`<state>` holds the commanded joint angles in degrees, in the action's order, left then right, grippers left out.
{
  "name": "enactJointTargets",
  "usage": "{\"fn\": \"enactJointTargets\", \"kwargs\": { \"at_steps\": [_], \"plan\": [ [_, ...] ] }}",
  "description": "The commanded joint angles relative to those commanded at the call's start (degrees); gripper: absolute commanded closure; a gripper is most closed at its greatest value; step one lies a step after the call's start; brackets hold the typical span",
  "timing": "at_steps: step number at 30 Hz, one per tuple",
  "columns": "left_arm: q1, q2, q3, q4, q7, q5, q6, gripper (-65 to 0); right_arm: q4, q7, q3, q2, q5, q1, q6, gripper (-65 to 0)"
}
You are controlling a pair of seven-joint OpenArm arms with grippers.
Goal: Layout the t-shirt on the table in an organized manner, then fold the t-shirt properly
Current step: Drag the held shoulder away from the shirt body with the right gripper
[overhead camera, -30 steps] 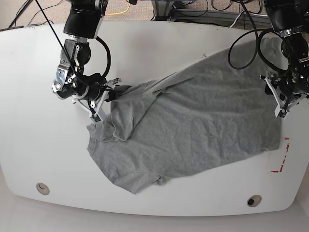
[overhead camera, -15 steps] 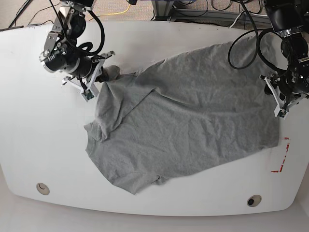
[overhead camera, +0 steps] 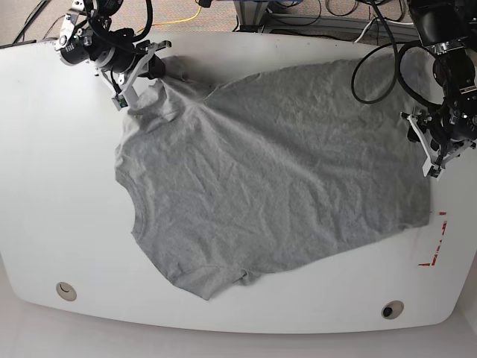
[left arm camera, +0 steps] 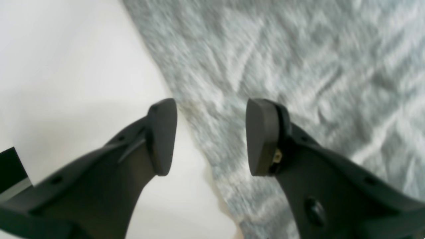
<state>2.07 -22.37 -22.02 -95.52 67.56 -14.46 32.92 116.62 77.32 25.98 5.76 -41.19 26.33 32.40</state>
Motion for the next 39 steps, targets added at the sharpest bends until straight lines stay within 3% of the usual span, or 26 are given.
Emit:
{"fn": "enactJointTargets", "kwargs": {
  "at_steps": [5,7,9,12,15,18,23,30,34,39],
  "plan": [
    [0.97,0.0,-0.09,-0.09,0.0,0.0,0.0,-31.2,0.0,0.0,0.09,0.0,-0.44,1.41,-2.46,-0.3],
    [1.32,0.0,0.0,-0.35,0.0,-0.09,0.0,-31.2,0.0,0.0,0.09,0.0,-0.44,1.32,-2.81,-4.6],
    [1.93,0.0,0.0,-1.23,0.09,-0.09,0.0,-31.5,0.0,0.0,0.09,0.0,-0.44,1.23,-3.08,-14.9],
    [3.78,0.0,0.0,-3.96,0.09,-0.26,0.0,-31.7,0.0,0.0,0.09,0.09,-0.44,1.23,-5.54,-42.0],
    [5.71,0.0,0.0,-6.42,0.18,-0.26,0.0,-31.8,0.0,0.0,0.09,0.18,-0.44,0.97,-7.38,-52.6],
    [8.44,0.0,0.0,-9.93,0.26,-0.35,0.09,-31.8,-0.18,0.0,0.09,1.58,-0.35,-1.32,-8.88,-51.0],
    [12.31,0.0,-0.26,-14.33,0.26,-0.44,0.09,-31.8,-0.7,-0.26,0.18,4.31,-0.09,-6.51,-9.05,-49.1],
    [16.53,0.97,-1.85,-16.62,0.18,-0.44,0.09,-31.8,-7.12,-5.71,0.09,7.74,5.54,-15.21,-8.53,-49.0],
    [17.32,3.16,-3.6,-17.05,0.18,-0.44,0.18,-31.5,-14.77,-8.0,-0.09,10.46,7.3,-20.22,-4.84,-49.0],
    [18.37,3.25,-3.6,-17.05,0.09,-0.44,0.18,-31.4,-24.18,-9.14,-0.09,11.96,10.2,-24.18,0.44,-49.0]
  ]
}}
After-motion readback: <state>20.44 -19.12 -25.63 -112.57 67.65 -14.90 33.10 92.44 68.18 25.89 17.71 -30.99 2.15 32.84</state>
